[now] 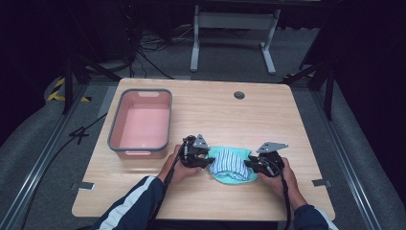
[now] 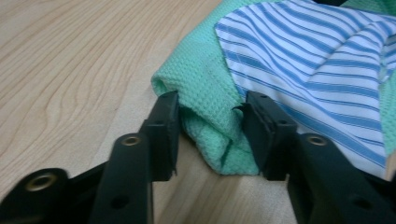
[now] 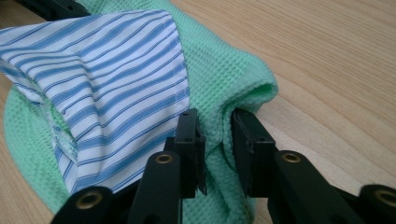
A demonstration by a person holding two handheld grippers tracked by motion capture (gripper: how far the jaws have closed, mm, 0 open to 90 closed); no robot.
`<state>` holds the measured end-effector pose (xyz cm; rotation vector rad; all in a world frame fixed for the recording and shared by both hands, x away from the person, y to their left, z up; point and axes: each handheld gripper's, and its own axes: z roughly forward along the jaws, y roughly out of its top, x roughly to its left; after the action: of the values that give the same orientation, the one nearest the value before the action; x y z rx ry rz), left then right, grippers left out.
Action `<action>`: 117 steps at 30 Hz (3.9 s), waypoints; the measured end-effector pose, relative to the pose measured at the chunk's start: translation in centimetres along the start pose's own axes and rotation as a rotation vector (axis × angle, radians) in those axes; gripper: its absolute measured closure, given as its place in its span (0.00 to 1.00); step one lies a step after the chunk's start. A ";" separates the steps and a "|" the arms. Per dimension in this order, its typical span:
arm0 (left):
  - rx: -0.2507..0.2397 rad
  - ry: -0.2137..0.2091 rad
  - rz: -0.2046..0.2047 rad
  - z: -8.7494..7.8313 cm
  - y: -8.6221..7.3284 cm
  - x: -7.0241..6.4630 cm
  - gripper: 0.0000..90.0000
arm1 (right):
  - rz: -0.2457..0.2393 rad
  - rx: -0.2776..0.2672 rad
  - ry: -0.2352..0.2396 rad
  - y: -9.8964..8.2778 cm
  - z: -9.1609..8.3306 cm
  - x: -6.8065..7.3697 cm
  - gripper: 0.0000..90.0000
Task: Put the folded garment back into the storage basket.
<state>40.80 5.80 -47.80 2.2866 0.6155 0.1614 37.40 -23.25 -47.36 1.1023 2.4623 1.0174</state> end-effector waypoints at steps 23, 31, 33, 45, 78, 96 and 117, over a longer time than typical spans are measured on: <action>0.035 -0.012 0.072 -0.6 0.8 -1.2 0.92 | 0.023 -0.015 0.017 0.2 -1.0 0.1 0.92; 0.019 -0.004 0.081 -1.8 1.5 -1.2 0.92 | 0.032 -0.038 0.020 0.6 -1.7 0.4 0.92; 0.017 0.003 0.088 -2.0 1.6 -1.3 0.92 | 0.032 -0.045 0.020 0.8 -1.9 0.5 0.92; 0.020 0.010 0.126 -2.9 2.1 -1.4 0.92 | 0.012 -0.072 0.035 1.3 -2.6 0.8 0.92; -0.082 0.087 0.129 -10.1 3.4 0.6 0.92 | -0.076 -0.141 0.015 8.0 -3.9 3.6 0.92; -0.145 0.175 0.060 -15.7 2.4 3.5 0.92 | -0.154 -0.186 0.017 14.2 -3.2 6.1 0.92; -0.209 0.309 -0.055 -22.9 -1.1 6.9 0.92 | -0.222 -0.211 0.092 21.8 0.7 10.7 0.92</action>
<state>39.75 24.40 -32.77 2.0558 0.7794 0.5347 42.51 -4.85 -32.32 0.7141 2.4111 1.2461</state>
